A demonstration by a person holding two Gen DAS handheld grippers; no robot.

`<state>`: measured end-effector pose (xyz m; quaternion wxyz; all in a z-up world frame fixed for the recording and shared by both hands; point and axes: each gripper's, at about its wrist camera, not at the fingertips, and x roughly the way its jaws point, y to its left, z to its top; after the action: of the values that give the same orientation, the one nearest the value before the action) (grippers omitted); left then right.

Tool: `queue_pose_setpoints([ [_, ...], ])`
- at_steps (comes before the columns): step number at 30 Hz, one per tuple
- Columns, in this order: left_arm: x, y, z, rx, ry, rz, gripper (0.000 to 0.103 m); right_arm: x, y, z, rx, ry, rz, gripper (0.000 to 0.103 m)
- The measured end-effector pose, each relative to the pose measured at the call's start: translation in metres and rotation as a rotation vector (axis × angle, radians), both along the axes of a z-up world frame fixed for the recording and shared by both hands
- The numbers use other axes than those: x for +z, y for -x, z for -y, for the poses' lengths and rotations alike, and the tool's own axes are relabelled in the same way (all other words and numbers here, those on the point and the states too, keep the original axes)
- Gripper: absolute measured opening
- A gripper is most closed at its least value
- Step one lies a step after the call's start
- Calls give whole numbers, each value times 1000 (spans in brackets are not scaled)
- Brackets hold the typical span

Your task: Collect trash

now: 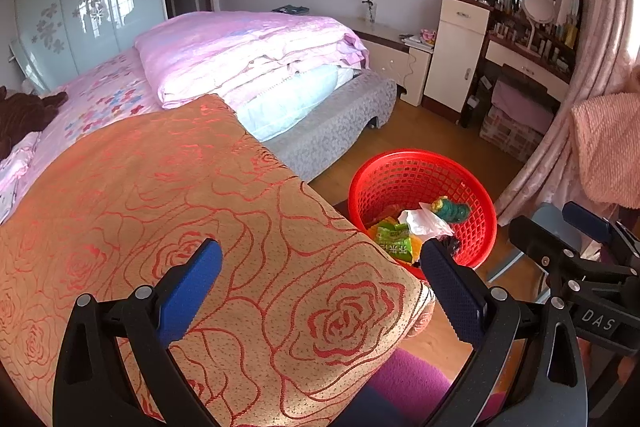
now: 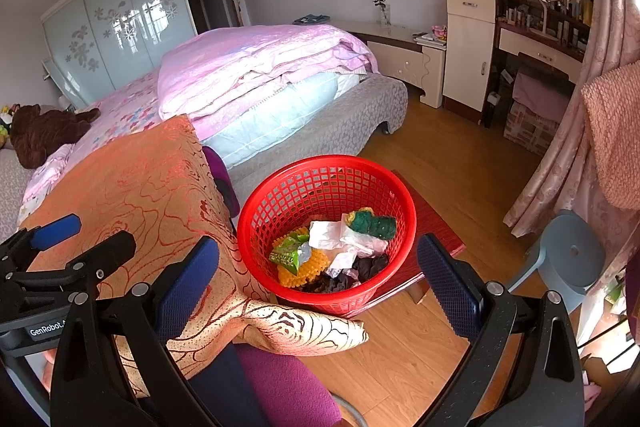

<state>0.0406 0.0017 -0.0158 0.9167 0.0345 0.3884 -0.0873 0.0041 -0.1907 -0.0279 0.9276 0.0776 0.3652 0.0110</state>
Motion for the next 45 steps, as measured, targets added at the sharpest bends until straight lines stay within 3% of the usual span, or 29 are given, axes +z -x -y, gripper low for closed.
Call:
queue_pose_setpoints([
  [42, 6, 6, 5, -67, 24, 27, 96, -9, 2, 8, -41, -2, -17, 97],
  [45, 10, 6, -9, -31, 23, 28, 96, -10, 0, -4, -29, 5, -25, 97],
])
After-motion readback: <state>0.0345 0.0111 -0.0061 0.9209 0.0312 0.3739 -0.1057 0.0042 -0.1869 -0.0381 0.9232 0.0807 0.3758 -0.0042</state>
